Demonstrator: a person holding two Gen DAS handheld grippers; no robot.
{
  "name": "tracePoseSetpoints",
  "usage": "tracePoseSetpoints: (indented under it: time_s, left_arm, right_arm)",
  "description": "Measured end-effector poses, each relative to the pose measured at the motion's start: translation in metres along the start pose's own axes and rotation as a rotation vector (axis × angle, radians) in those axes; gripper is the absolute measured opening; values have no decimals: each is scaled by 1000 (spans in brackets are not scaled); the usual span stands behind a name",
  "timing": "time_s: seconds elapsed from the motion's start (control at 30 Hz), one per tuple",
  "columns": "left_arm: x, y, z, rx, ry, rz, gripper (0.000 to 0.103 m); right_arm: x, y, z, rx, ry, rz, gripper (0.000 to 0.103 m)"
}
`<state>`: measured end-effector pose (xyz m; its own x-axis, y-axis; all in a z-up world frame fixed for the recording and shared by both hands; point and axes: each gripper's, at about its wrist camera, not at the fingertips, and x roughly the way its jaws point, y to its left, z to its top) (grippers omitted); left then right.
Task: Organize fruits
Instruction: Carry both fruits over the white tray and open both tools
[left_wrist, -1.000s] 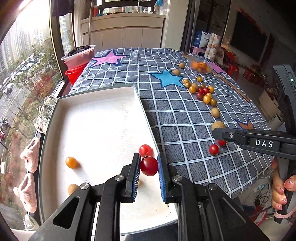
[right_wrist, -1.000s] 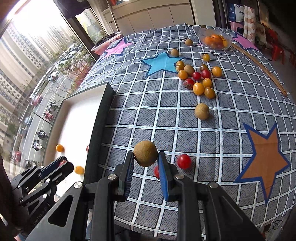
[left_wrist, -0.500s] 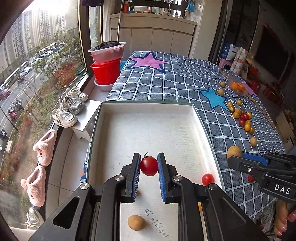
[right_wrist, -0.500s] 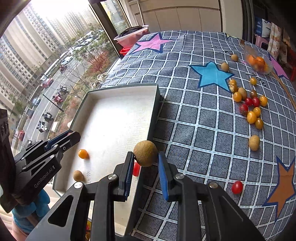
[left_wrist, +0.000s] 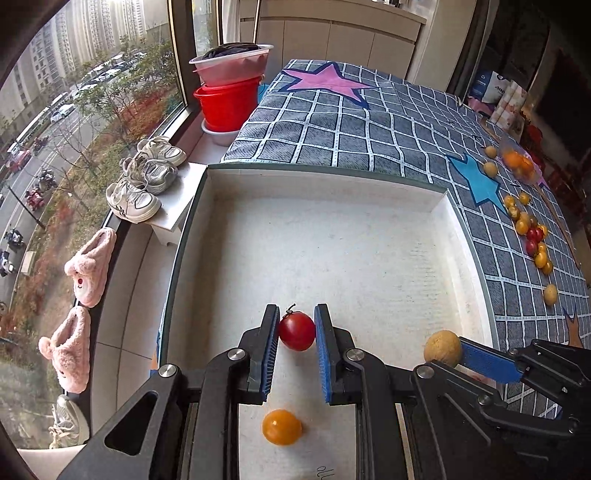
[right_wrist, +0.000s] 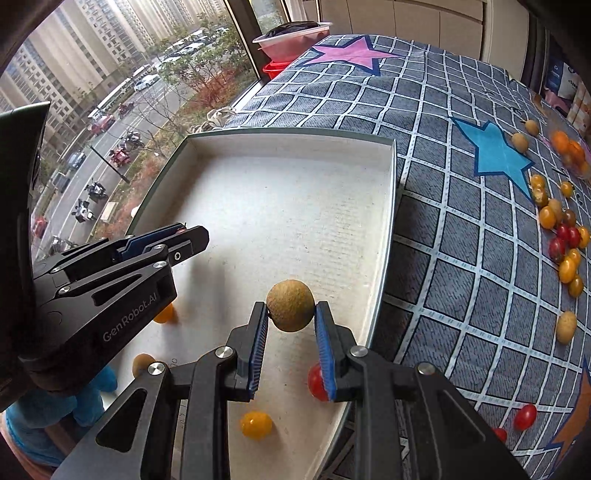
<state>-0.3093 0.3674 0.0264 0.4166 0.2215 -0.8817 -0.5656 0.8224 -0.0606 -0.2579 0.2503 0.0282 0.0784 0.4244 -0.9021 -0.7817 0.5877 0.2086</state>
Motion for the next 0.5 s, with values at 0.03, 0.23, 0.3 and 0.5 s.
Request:
tracePoseSetpoints:
  time_s: [0.03,0.23,0.3,0.5]
  left_arm:
    - [1,0,0,3,3,2,20]
    - [8,-2,2,10,35,15,21]
    - [9,-4,2,21,42,22,26]
    - [2,-8,3,33,6,39,76]
  right_arm:
    - [2,1,-1,-10,5,-2,28]
    - [6,11,-6,-83,1,-30,29]
    - [5,13,-8,-94,-4,-35,31]
    - [1,20,-13,-113,-6,-21,52]
